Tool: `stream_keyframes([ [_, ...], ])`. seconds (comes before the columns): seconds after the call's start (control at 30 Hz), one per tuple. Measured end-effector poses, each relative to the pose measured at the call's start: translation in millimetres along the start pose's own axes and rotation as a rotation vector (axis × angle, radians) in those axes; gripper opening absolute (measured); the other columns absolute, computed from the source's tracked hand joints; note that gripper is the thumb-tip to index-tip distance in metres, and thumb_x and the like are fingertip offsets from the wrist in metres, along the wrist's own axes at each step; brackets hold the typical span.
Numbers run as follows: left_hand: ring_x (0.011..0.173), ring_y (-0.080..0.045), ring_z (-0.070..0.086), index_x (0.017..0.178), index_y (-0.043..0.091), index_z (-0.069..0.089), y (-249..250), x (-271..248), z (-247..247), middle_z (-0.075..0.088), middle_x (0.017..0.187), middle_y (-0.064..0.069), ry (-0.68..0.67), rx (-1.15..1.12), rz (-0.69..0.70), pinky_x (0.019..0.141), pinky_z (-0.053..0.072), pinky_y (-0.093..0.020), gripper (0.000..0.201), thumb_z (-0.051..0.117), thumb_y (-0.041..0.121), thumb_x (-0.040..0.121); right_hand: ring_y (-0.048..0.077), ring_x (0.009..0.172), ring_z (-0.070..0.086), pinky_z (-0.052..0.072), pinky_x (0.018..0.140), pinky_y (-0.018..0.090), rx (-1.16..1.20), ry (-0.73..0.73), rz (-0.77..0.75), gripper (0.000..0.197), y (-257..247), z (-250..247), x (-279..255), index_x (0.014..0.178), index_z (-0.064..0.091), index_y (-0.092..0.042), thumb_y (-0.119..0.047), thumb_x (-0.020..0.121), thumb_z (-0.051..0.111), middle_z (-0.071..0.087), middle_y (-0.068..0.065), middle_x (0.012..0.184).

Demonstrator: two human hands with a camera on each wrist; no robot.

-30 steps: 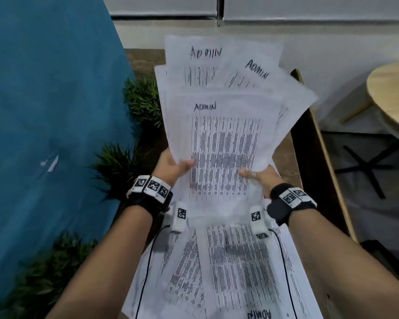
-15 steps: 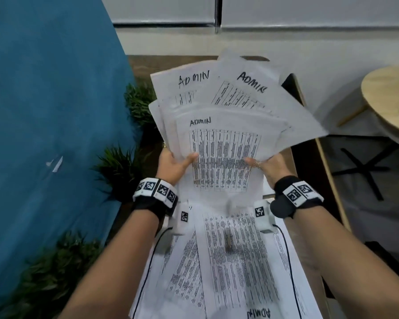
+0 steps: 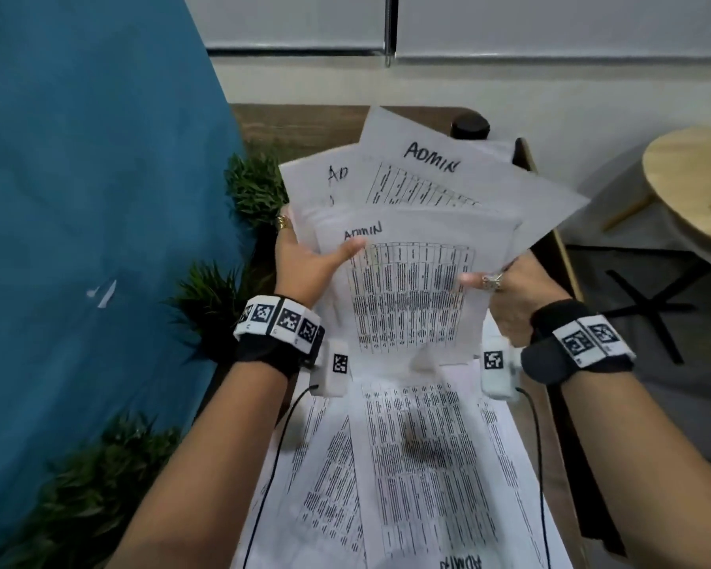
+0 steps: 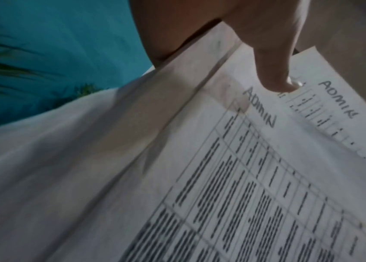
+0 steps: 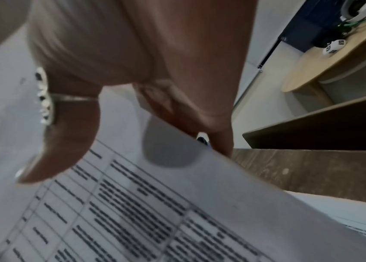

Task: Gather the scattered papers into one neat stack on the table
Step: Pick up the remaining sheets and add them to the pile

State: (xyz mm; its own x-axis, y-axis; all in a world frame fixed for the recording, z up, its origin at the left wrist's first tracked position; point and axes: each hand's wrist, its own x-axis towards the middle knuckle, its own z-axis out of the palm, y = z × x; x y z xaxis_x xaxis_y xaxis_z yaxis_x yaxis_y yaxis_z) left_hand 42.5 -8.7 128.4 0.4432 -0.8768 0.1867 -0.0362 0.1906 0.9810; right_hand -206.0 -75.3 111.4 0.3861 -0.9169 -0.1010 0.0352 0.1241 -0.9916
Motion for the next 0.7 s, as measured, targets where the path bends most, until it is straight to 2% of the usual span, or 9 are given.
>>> stream_keyframes([
  [0.1,0.093,0.003,0.064,0.127,-0.003,0.038,9,5,5,0.061,0.108,0.0,-0.03,0.007,0.018,0.077,0.056,-0.018,0.073,0.079,0.002,0.067,-0.007,0.046,0.061,0.044,0.042,0.006,0.058,-0.007,0.05,0.029,-10,-1,-3,0.088,0.052,-0.008,0.018,0.077,0.057,0.065,-0.01,0.046],
  [0.23,0.089,-0.01,0.061,0.111,-0.001,0.048,18,10,12,0.063,0.099,0.002,0.015,-0.033,0.11,0.083,0.053,-0.032,0.058,0.066,0.037,0.071,0.013,0.086,0.07,0.057,0.069,0.026,0.074,-0.037,-0.001,0.063,-6,0,1,0.111,0.058,0.0,0.0,0.052,0.081,0.075,0.0,0.089],
  [0.3,0.087,-0.022,0.058,0.102,0.007,0.052,20,9,16,0.066,0.102,-0.015,0.054,-0.077,0.153,0.083,0.046,-0.036,0.051,0.055,0.046,0.069,0.022,0.093,0.068,0.058,0.075,0.037,0.062,0.013,-0.015,0.062,-5,3,2,0.113,0.06,0.001,0.005,0.055,0.081,0.074,0.004,0.092],
  [0.37,0.083,-0.032,0.057,0.092,0.015,0.052,20,9,22,0.061,0.097,-0.031,0.12,-0.08,0.175,0.08,0.044,-0.045,0.047,0.051,0.056,0.069,0.032,0.1,0.064,0.054,0.084,0.047,0.083,0.055,-0.031,0.074,-5,10,0,0.105,0.064,-0.005,-0.019,0.039,0.093,0.069,0.012,0.099],
  [0.4,0.081,-0.031,0.057,0.088,0.016,0.052,22,7,25,0.062,0.09,-0.025,0.16,-0.073,0.177,0.079,0.045,-0.046,0.05,0.049,0.062,0.068,0.035,0.104,0.062,0.052,0.089,0.051,0.084,0.076,-0.061,0.081,-5,13,-1,0.104,0.064,-0.007,-0.028,0.032,0.094,0.067,0.017,0.105],
  [0.47,0.073,-0.013,0.056,0.085,0.015,0.051,25,5,28,0.058,0.077,-0.001,0.164,-0.083,0.185,0.071,0.046,-0.034,0.06,0.049,0.073,0.067,0.037,0.112,0.059,0.047,0.095,0.056,0.062,0.125,-0.144,0.078,-5,15,-5,0.113,0.059,-0.003,-0.024,0.045,0.092,0.063,0.023,0.116],
  [0.53,0.067,-0.002,0.059,0.095,0.013,0.048,22,9,23,0.06,0.074,0.009,0.007,-0.157,0.192,0.063,0.049,-0.019,0.075,0.052,0.08,0.061,0.028,0.109,0.062,0.05,0.093,0.05,0.022,0.197,-0.188,0.059,-8,14,-10,0.116,0.055,0.002,-0.004,0.064,0.081,0.066,0.016,0.111],
  [0.6,0.072,0.002,0.064,0.102,0.015,0.045,12,13,13,0.065,0.084,0.006,-0.153,-0.239,0.157,0.064,0.052,-0.016,0.081,0.06,0.078,0.053,0.007,0.095,0.066,0.055,0.084,0.031,-0.033,0.271,-0.213,0.044,-11,9,-10,0.112,0.057,0.002,0.008,0.071,0.072,0.068,-0.002,0.098],
  [0.7,0.104,-0.001,0.06,0.116,0.015,0.042,-22,10,-4,0.057,0.113,0.001,-0.24,-0.038,0.044,0.092,0.05,-0.028,0.089,0.081,0.059,0.05,0.002,0.087,0.066,0.055,0.084,0.029,-0.011,0.363,-0.256,0.032,-19,10,-15,0.094,0.062,-0.017,0.007,0.074,0.07,0.066,-0.005,0.095],
])
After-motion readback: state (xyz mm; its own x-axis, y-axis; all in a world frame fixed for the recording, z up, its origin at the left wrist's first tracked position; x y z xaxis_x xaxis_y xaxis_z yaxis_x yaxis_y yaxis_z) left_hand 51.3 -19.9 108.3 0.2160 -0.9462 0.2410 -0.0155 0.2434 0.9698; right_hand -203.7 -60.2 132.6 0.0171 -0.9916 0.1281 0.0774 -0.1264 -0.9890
